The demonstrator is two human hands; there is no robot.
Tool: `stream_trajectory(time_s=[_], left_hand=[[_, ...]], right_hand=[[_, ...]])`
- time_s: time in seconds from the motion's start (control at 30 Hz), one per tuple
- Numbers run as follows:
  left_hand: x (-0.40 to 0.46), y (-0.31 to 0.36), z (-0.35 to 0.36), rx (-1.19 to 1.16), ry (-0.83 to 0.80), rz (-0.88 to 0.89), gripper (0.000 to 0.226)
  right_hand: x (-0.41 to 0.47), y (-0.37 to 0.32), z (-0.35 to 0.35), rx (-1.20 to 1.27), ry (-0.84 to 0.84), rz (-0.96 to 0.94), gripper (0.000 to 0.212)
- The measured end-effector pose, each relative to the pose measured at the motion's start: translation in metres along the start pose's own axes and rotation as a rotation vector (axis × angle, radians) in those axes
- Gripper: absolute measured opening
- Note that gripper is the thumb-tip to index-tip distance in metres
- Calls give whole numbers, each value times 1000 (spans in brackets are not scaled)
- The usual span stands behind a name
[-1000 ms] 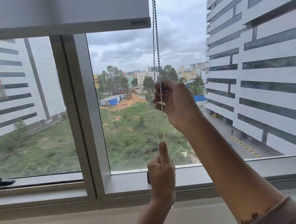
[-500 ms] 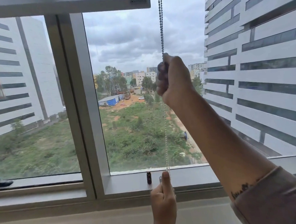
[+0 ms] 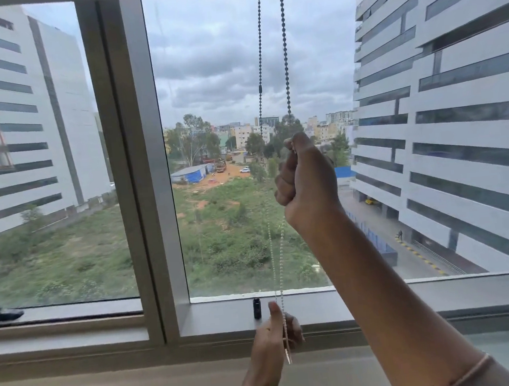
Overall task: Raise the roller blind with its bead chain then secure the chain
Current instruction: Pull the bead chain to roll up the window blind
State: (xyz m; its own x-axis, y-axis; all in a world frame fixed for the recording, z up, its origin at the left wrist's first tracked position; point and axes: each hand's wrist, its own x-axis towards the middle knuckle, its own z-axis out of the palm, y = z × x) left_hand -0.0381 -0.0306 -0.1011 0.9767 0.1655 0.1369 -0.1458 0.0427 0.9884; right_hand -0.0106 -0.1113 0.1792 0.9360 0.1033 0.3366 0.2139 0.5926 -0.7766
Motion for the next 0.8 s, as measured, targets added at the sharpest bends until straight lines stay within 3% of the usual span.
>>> stream_trajectory(time_s=[0.13,0.27,0.47,0.8], left_hand=[[21,47,-6,2,40,28,80],[47,113,-10,12,74,165,75],[71,211,-6,-62,108,312,69],[75,319,17,-181,-51,308,74]], right_hand=[[-9,19,-10,-5,12,17,64],[-18,44,-20,3,55,66,55],[-30,82,-41,-41,71,93,63],[-49,133,-75,-92,103,153,64]])
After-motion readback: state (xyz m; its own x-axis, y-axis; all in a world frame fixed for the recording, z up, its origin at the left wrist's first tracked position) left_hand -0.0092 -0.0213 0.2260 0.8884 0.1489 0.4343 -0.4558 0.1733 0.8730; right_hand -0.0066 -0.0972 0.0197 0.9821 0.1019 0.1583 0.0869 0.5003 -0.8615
